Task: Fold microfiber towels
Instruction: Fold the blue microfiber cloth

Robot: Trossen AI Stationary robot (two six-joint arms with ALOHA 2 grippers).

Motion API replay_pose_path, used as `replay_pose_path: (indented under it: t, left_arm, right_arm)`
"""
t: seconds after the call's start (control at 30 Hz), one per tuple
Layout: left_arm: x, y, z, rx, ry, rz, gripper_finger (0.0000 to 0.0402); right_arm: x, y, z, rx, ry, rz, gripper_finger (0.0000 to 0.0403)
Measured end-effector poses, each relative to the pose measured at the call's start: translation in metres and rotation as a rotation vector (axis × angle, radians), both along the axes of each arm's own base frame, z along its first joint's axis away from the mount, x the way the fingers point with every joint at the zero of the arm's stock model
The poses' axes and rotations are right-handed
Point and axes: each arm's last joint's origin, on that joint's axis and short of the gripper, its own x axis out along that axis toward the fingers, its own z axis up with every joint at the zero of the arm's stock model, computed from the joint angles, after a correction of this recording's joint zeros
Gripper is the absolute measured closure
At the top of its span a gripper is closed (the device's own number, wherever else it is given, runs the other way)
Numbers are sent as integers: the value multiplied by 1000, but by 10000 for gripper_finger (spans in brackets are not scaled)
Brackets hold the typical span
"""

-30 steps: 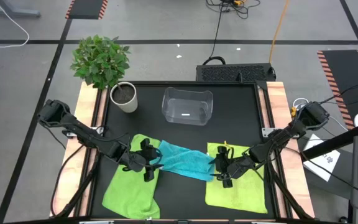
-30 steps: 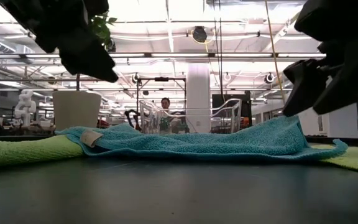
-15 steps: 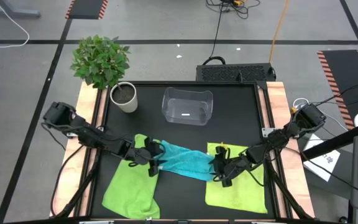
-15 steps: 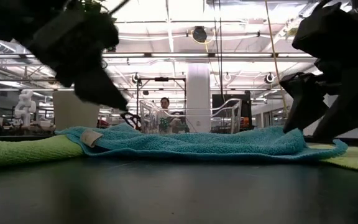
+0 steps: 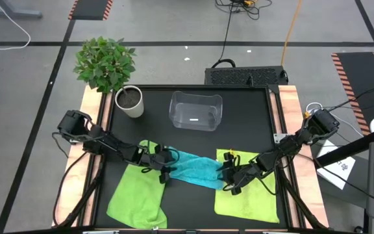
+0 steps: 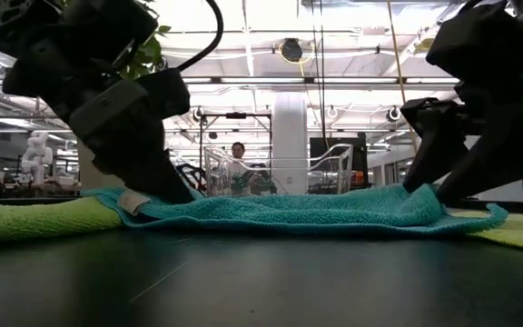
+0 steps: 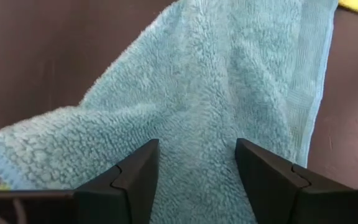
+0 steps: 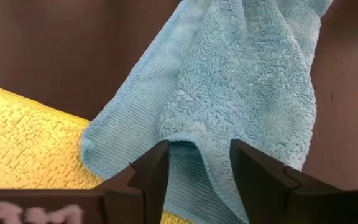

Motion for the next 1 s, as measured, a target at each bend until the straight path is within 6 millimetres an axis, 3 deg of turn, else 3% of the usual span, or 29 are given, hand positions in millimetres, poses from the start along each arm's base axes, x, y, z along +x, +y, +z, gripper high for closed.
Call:
replay_pose_path:
  t: [0.3,1.0]
  left_arm:
    - [1,1,0,1,-5,0,188]
    - [0,6,-1,6,17,17,188]
  right_arm:
    - [2,5,3,67,-7,81,393]
    - [-17,30,3,135,23,138,402]
